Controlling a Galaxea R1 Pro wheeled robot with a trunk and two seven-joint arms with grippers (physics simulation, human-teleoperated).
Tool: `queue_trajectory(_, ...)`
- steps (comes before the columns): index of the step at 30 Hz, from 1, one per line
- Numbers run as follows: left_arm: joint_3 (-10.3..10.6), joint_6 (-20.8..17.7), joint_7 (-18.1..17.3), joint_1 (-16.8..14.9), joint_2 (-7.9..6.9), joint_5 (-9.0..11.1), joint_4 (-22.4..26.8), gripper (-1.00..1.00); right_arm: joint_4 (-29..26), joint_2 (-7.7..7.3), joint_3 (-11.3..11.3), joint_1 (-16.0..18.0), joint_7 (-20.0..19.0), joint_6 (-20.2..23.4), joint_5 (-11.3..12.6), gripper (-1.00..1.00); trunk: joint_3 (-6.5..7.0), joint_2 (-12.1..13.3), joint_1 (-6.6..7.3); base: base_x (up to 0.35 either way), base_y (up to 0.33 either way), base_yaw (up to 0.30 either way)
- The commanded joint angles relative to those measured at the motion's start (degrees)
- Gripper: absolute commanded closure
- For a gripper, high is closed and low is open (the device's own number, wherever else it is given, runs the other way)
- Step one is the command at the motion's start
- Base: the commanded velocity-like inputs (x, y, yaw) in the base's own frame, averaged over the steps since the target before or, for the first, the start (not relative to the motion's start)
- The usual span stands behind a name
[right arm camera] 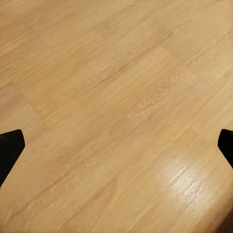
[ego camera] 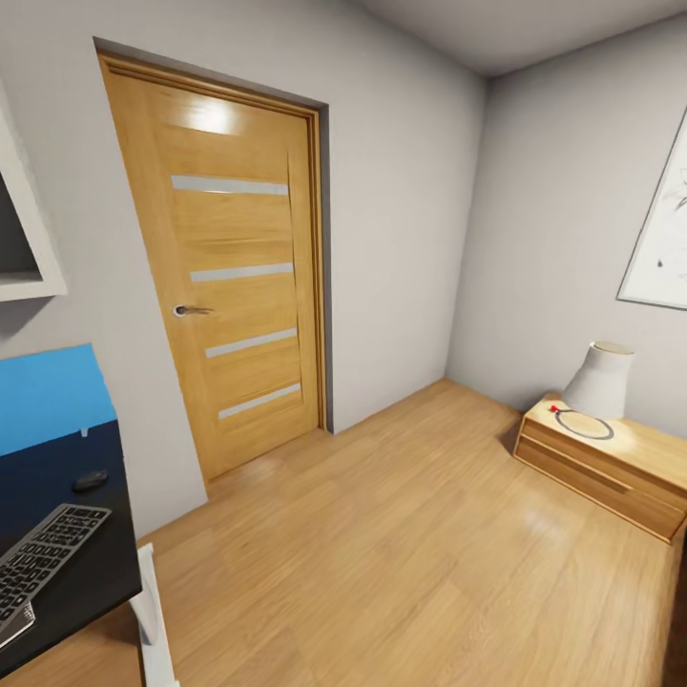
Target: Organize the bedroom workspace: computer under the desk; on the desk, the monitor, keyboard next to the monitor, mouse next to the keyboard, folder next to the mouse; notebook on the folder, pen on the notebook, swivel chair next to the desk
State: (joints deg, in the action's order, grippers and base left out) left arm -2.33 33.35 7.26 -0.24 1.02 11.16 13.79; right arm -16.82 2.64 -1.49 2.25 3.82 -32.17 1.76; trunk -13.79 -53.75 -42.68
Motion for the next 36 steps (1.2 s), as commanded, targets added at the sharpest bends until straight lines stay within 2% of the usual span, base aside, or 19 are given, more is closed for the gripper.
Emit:
queue_trajectory(1, -0.2, 0.1, 0.0, 0.0, 0.03, -0.1, 0.0, -1.0, 0.0, 0.0, -0.2, 0.0, 0.2, -0.2, 0.2, -1.0, -0.07, 0.0, -0.01, 0.045, 0.0, 0.0)
queue_trajectory(36, -0.2, 0.2, 0.0, 0.0, 0.03, -0.1, 0.0, -1.0, 0.0, 0.0, -0.2, 0.0, 0.2, -0.2, 0.1, -1.0, -0.07, 0.0, -0.01, 0.004, 0.0, 0.0)
